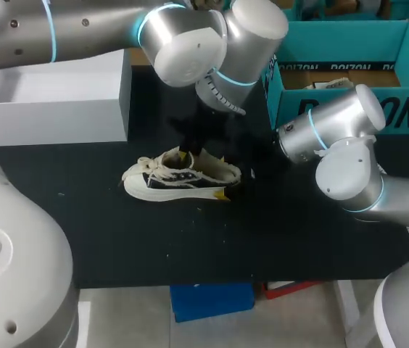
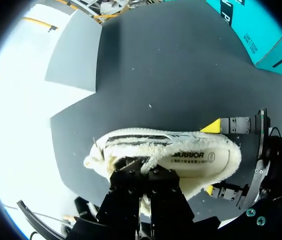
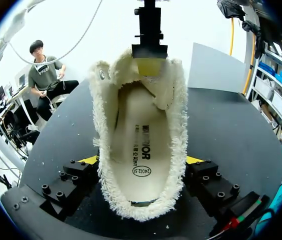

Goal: Take the shoe out of the shoebox, open the shoe tongue, remove and reinsert the insole, then place the shoe into the shoebox

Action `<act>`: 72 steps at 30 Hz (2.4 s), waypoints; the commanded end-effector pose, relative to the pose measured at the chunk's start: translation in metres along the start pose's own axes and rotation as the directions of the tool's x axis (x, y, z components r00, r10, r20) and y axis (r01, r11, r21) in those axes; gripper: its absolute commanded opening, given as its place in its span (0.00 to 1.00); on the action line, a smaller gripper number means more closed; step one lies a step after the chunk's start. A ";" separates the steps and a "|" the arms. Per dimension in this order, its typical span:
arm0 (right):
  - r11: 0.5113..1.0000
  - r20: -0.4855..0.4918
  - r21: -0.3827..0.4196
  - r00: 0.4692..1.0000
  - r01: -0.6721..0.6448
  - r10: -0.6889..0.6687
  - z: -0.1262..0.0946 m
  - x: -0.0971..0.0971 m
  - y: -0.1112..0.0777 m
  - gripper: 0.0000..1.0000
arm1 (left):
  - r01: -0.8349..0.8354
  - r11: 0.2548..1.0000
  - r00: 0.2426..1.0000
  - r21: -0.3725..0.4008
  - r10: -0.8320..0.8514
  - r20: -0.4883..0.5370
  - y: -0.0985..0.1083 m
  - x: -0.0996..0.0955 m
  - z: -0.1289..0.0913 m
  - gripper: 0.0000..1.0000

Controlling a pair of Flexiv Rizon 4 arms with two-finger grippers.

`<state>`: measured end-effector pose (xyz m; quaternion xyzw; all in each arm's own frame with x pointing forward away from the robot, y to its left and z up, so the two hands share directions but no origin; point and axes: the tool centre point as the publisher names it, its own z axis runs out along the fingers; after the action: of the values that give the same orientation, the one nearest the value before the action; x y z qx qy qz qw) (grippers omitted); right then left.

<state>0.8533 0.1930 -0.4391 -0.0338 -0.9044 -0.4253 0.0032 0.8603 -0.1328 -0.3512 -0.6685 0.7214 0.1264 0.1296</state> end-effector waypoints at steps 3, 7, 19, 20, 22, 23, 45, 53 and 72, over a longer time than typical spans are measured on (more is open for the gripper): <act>1.000 0.001 0.002 1.000 0.000 0.000 0.004 -0.001 -0.001 0.00 | 0.040 0.999 0.996 0.025 -0.038 -0.077 -0.002 -0.018 -0.009 0.00; 1.000 0.001 0.002 1.000 0.000 0.000 0.004 -0.001 -0.001 0.00 | 0.071 0.997 0.990 0.030 -0.067 -0.123 -0.004 -0.026 -0.014 0.00; 1.000 0.001 0.002 1.000 0.000 0.000 0.004 -0.001 -0.001 0.00 | 0.126 0.992 0.962 0.015 -0.118 -0.245 -0.001 -0.046 -0.008 0.00; 1.000 0.001 0.002 1.000 0.000 0.000 0.004 -0.001 -0.001 0.00 | 0.130 0.992 0.960 0.009 -0.123 -0.252 0.001 -0.048 -0.006 0.00; 1.000 0.001 0.002 1.000 0.000 0.000 0.004 -0.001 -0.001 0.00 | 0.145 0.989 0.952 0.009 -0.137 -0.274 0.003 -0.051 -0.002 0.00; 1.000 0.001 0.002 1.000 0.000 0.000 0.004 -0.001 -0.001 0.00 | 0.149 0.989 0.948 0.006 -0.141 -0.285 0.004 -0.053 -0.001 0.00; 1.000 0.001 0.002 1.000 0.000 0.000 0.004 -0.001 -0.001 0.00 | 0.275 0.961 0.895 0.005 -0.254 -0.367 0.021 -0.073 0.035 0.00; 1.000 0.001 0.002 1.000 0.000 0.000 0.004 -0.001 -0.001 0.00 | 0.300 0.954 0.893 -0.014 -0.286 -0.348 0.016 -0.071 0.050 0.00; 1.000 0.001 0.002 1.000 0.000 0.000 0.004 -0.001 -0.001 0.00 | -0.021 1.000 0.861 -0.023 0.006 -0.508 0.016 -0.076 0.015 1.00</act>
<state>0.8537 0.1938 -0.4391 -0.0336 -0.9044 -0.4254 0.0028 0.8509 -0.0638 -0.3478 -0.7162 0.6960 -0.0264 -0.0431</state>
